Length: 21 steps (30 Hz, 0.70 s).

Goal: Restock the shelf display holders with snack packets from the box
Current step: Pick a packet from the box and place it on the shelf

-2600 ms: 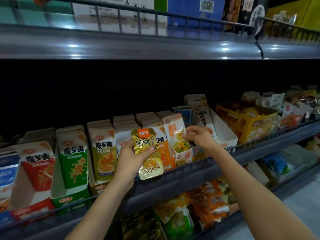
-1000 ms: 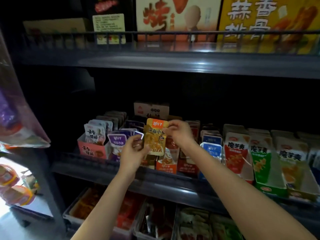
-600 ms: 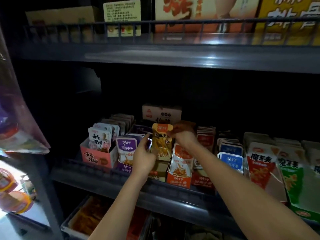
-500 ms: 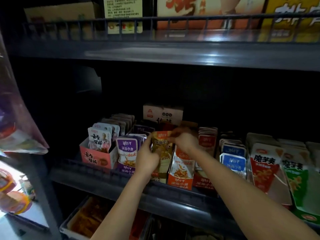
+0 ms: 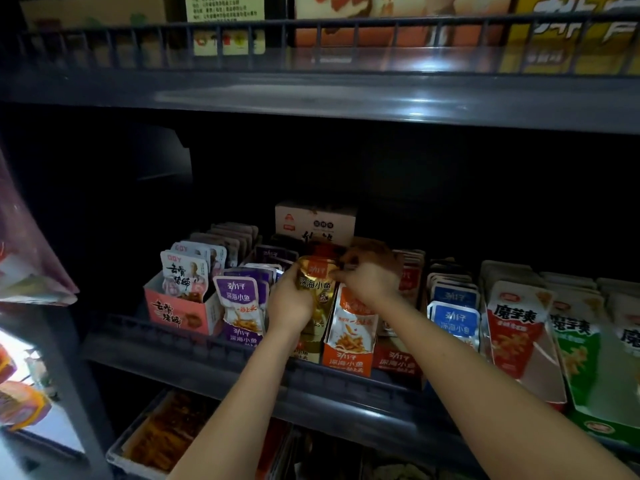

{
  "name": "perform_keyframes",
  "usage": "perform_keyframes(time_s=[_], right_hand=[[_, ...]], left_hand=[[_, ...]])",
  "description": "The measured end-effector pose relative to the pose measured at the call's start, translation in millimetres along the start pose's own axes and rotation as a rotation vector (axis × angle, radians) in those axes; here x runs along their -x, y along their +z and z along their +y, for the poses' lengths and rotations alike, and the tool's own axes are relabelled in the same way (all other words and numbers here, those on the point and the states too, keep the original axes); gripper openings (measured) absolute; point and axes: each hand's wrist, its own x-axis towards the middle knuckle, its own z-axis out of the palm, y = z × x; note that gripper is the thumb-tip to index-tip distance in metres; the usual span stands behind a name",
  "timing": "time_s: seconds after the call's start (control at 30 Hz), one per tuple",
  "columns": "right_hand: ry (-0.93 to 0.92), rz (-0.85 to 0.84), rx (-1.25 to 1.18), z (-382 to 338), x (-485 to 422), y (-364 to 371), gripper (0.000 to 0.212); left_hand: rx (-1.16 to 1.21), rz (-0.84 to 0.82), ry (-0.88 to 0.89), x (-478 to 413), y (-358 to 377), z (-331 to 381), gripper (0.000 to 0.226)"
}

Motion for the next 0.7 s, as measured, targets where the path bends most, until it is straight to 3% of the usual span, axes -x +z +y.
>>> perform_keyframes(time_s=[0.23,0.5,0.7], right_hand=[[0.023,0.027,-0.112,11,41,-54,0.038],[0.03,0.1,-0.17,64,166,-129,0.023],[0.157,-0.019,-0.145,129,277,-152,0.021]], left_hand=[[0.017,0.014,0.023,23,0,14,0.06],[0.032,-0.073,0.121,107,-2,23,0.042],[0.032,-0.233,0.113,188,19,3,0.027]])
